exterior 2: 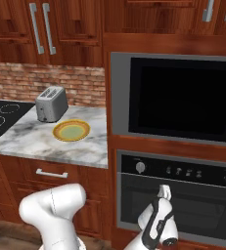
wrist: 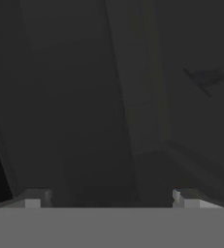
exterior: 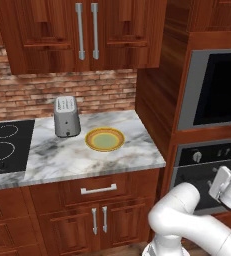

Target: Take the fish from the oven and place it on the plate on the counter.

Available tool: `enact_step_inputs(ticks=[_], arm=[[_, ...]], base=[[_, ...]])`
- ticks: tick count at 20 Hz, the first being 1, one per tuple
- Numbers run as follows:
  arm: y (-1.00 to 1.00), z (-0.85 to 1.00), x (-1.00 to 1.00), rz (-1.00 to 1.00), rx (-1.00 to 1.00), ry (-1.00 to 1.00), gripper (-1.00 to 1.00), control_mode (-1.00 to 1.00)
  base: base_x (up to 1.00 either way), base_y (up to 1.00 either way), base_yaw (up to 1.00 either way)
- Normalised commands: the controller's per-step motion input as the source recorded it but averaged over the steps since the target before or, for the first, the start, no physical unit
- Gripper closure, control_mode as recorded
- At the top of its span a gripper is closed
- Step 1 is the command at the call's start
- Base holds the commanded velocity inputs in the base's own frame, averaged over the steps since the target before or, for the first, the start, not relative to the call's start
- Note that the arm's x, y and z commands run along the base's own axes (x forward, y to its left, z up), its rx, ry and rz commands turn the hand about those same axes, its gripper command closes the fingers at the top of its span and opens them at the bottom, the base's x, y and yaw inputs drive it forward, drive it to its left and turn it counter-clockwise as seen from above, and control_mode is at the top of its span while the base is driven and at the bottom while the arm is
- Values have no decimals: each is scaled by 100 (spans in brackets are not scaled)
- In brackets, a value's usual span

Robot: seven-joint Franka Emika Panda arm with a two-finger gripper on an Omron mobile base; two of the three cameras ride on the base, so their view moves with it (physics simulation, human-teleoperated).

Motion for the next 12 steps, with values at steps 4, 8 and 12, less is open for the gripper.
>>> enact_step_inputs(ticks=[4, 8, 12], arm=[[0, -17, 36, 0, 0, 0, -100, -100], [0, -30, 24, 0, -1, 0, -100, -100], [0, -21, 21, 0, 0, 0, -100, -100]], base=[[0, 0, 0], [0, 0, 0], [0, 0, 0]])
